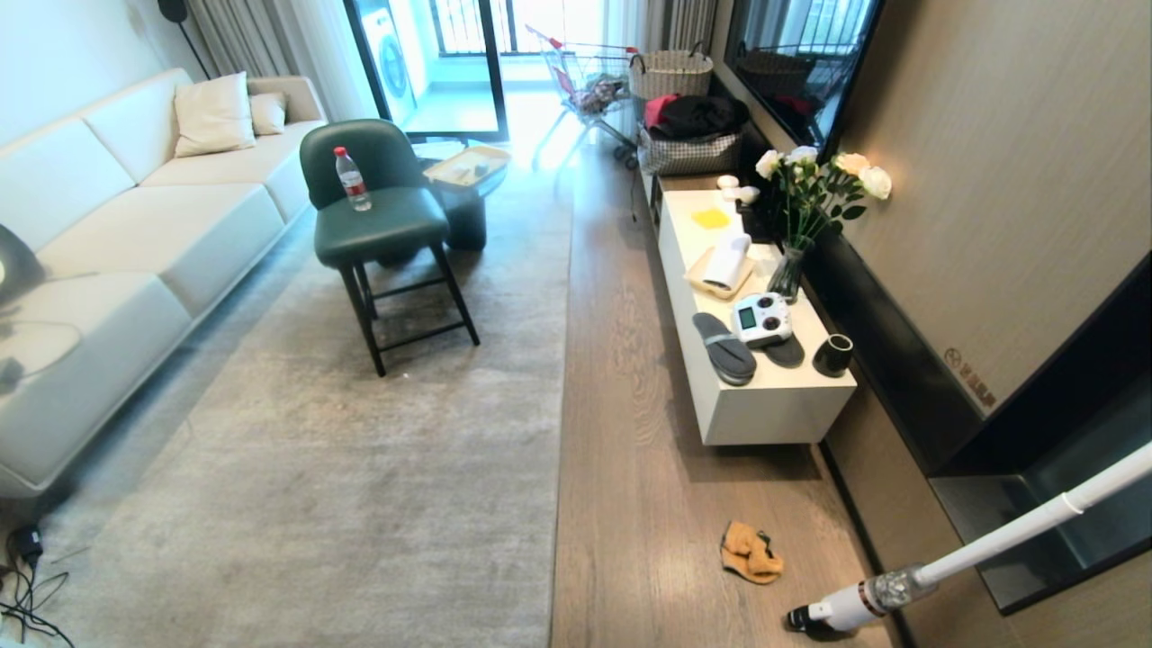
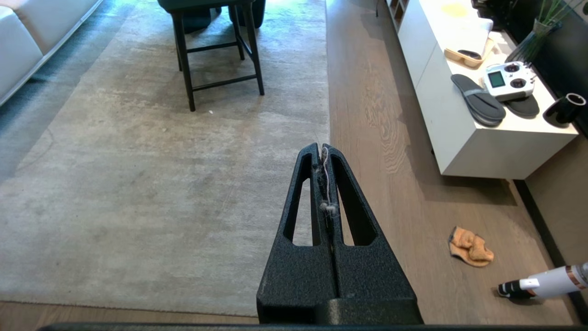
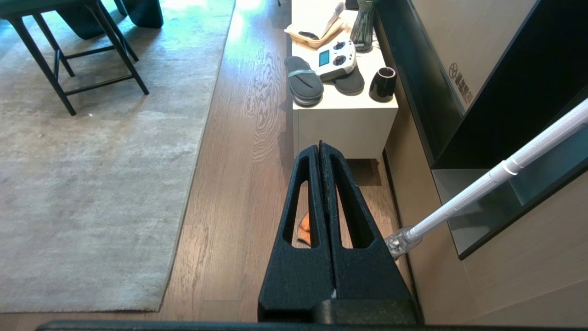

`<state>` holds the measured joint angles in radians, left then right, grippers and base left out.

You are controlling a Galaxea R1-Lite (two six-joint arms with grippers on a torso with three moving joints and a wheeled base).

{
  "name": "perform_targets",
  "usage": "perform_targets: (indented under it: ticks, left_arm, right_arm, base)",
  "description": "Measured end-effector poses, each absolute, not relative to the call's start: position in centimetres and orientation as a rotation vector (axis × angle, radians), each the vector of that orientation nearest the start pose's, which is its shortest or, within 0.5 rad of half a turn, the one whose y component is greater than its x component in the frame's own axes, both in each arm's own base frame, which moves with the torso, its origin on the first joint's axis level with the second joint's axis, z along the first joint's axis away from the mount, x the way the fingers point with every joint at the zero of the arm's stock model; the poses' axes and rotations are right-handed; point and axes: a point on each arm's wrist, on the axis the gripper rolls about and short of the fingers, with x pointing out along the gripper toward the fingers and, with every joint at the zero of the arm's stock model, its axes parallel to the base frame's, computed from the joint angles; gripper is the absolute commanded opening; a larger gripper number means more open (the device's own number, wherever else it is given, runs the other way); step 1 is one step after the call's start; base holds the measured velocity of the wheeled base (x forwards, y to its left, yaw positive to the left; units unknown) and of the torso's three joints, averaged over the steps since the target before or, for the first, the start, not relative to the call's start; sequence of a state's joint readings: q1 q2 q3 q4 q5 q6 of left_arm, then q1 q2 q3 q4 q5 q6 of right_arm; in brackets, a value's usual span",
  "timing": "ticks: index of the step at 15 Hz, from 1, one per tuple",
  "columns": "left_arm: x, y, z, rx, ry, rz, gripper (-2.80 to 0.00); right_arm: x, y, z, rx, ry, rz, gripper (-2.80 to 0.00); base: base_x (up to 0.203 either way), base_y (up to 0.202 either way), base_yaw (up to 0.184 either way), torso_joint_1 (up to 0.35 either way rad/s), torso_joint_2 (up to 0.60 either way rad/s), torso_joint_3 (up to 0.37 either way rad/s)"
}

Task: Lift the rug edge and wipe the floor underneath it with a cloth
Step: Pick up the rag

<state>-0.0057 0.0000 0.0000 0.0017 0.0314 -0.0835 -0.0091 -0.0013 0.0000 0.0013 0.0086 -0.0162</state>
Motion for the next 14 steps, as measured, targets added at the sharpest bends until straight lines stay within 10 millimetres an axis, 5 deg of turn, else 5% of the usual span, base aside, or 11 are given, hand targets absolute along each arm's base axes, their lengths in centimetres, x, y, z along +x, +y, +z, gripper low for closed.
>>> perform_targets:
  ticks: [14]
  left_arm:
    - [-2.28, 0.09, 7.53, -0.084, 0.000, 0.026, -2.80]
  right_arm:
    - [-2.29, 0.04, 7.53, -0.017, 0.000, 0.000, -2.80]
  base:
    - [0.000, 0.000, 0.000, -0.006, 0.01, 0.008]
